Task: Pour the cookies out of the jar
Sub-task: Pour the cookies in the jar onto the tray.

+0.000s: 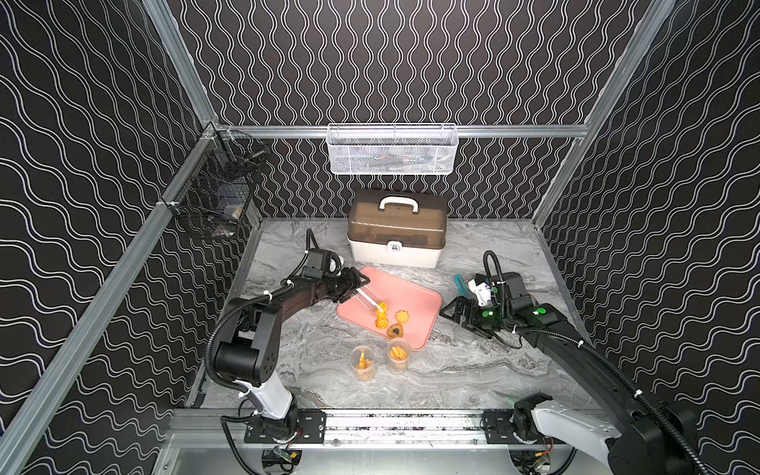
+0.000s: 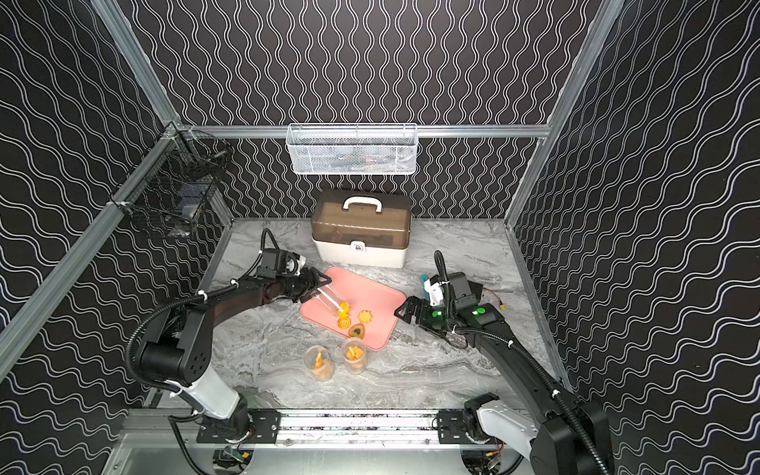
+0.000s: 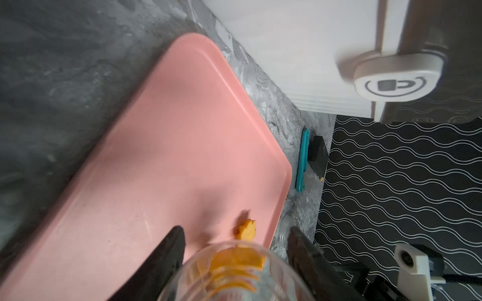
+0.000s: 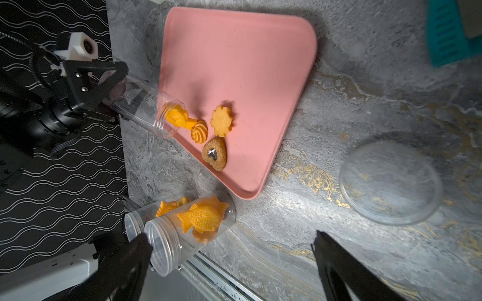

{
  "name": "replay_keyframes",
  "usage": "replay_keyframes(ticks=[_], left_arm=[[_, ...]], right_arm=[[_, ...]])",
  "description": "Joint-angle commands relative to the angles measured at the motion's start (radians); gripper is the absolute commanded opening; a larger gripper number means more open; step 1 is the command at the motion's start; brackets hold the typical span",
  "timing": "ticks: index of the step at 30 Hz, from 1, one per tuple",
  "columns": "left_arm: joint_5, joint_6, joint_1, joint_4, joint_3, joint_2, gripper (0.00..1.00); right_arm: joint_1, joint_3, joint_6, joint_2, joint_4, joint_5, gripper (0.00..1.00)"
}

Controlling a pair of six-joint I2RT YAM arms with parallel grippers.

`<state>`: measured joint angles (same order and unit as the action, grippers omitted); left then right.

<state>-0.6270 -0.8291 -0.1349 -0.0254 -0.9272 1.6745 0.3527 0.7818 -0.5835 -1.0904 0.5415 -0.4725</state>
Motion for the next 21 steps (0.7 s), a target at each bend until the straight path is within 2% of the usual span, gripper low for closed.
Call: replay_keyframes(ticks=[1, 12, 21], left_arm=[[-0.059, -0.071, 0.011, -0.098, 0.021, 0.014, 0.57], [0.004, 0.044, 0.012, 0.043, -0.045, -0.024, 0.58], [-0.006, 0.062, 0.013, 0.078, -0.065, -0.055, 0.58]], right_arm=[[0.003, 0.007, -0.001, 0.002, -0.007, 0.005, 1.0], [0.003, 0.009, -0.001, -0.008, -0.009, 0.001, 1.0], [0.005, 0.011, -0.002, -0.016, -0.012, 0.002, 1.0]])
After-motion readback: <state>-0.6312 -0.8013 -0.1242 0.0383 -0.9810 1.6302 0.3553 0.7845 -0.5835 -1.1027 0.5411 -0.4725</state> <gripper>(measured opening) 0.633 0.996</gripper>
